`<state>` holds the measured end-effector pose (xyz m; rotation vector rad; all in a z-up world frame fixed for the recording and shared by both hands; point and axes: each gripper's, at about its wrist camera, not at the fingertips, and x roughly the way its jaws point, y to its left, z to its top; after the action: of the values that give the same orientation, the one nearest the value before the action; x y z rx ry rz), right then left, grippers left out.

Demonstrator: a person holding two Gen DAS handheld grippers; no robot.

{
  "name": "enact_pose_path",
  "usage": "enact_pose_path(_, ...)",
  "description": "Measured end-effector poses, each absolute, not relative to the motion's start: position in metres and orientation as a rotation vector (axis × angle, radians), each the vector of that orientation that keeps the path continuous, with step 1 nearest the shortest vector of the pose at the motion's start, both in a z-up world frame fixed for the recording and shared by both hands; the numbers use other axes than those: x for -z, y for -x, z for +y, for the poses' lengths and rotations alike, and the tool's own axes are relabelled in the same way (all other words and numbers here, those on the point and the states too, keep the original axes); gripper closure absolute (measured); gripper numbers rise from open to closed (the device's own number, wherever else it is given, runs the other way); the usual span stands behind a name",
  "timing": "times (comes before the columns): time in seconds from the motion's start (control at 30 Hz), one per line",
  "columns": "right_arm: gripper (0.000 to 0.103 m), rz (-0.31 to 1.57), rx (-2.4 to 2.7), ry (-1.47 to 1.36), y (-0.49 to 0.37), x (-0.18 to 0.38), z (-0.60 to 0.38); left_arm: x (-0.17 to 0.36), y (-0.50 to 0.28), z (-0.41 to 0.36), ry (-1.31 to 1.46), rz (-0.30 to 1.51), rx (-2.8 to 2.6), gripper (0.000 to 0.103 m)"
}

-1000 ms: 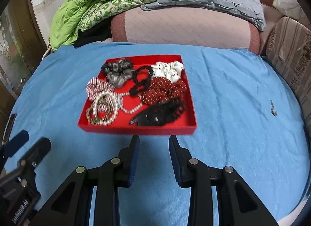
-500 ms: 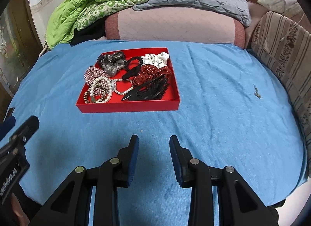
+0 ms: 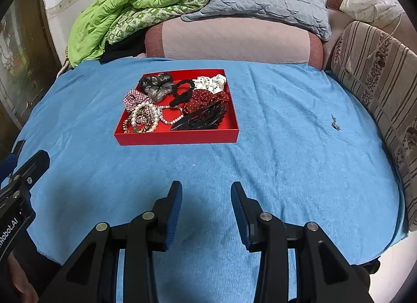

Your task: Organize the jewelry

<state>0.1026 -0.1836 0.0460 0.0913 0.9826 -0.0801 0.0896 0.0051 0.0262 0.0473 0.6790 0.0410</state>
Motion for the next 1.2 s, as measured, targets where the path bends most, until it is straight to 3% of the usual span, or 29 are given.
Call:
enact_pose_path(0.4,0.058,0.969,0.091,-0.092,-0.095,-0.048,-0.183,-0.029,-0.082,0.008,-0.031,0.677,-0.040,0.015)
enact_pose_path(1.2,0.054,0.957,0.113,-0.063,-0.097,-0.045,-0.183,-0.016,-0.091,0.001,-0.052,0.717,-0.017,0.014)
